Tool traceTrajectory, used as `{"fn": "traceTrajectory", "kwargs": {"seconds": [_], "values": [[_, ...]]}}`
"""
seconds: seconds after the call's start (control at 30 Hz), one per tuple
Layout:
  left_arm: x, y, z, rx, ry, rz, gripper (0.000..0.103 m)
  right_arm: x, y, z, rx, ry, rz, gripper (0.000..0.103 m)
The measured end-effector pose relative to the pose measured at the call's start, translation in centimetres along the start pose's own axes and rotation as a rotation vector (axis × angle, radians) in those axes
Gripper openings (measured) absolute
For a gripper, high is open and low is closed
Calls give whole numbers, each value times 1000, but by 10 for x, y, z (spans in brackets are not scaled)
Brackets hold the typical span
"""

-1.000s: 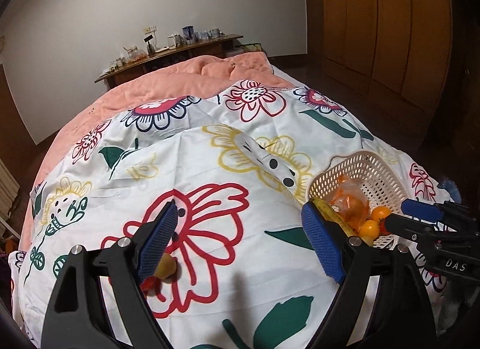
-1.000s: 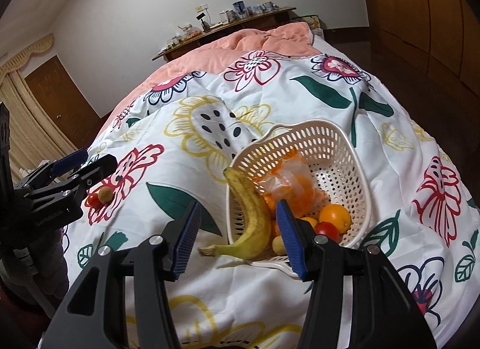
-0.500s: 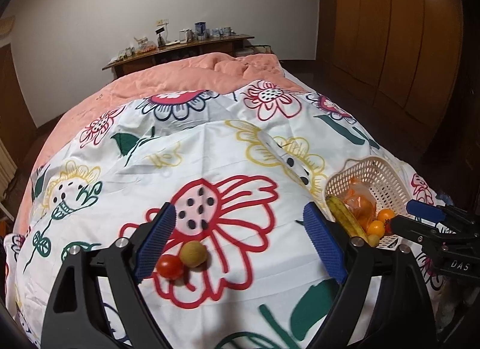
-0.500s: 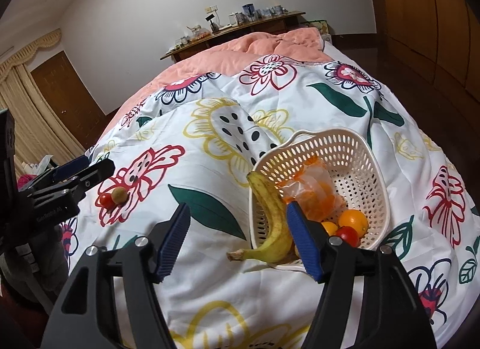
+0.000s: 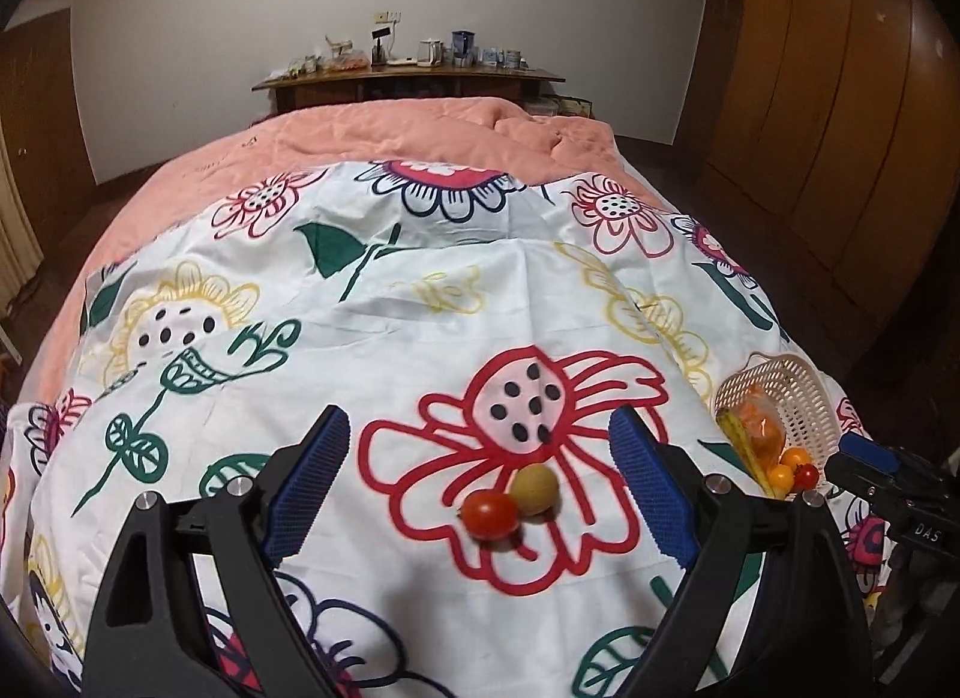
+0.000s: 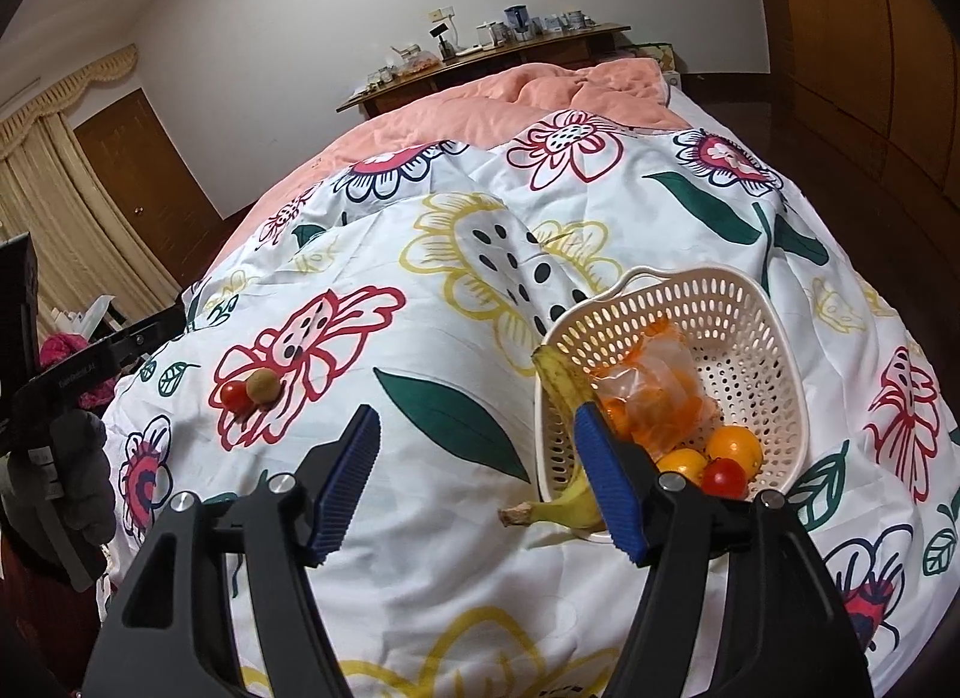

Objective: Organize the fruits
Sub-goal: 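Grasp the red cherry tomato with the left tool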

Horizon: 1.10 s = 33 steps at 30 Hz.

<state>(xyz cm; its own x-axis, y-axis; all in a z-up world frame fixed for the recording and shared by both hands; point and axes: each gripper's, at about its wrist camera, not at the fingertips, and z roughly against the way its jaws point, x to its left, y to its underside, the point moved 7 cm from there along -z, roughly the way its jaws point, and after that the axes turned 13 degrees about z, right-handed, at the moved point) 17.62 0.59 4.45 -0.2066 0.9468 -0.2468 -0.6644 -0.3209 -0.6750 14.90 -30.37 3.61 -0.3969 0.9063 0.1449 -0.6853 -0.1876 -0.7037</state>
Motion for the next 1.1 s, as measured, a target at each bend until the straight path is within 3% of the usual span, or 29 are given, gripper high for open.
{"fn": "traceTrajectory", "kwargs": {"seconds": [0.47,0.77,1.1], "values": [[-1,41,-29,117,75,-119,47,13,3,-7,28,-10,33,67],[1,54,-43,163,97,-137,43,20,7,-13,43,-23,47,67],[2,62,-55,217,68,-146,39,23,7,-13,45,-30,54,67]]}}
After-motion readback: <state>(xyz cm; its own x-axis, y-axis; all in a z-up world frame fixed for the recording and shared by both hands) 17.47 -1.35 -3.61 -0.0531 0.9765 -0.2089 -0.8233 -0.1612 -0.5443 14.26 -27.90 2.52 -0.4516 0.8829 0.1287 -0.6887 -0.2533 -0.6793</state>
